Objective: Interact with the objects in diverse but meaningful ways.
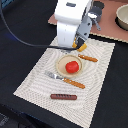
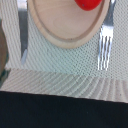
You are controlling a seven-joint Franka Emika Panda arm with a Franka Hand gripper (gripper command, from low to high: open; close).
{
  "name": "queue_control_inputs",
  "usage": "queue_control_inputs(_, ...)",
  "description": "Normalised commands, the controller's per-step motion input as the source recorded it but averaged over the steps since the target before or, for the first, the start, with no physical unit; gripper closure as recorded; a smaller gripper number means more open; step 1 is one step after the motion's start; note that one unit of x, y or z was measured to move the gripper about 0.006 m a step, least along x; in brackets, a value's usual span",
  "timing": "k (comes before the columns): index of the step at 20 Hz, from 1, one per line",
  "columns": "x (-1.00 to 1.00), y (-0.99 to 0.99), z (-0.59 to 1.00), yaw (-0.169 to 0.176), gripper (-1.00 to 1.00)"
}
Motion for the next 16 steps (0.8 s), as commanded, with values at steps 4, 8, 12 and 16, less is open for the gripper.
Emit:
queue_control_inputs(4, 0.21, -0.12, -0.11, 0.136, -1.0)
queue_control_inputs(8, 0.15, -0.19, -0.07, 0.126, -1.0)
queue_control_inputs(12, 0.27, -0.19, -0.14, 0.03, -1.0)
queue_control_inputs(16, 0.19, -0.2, -0.25, 0.024, -1.0)
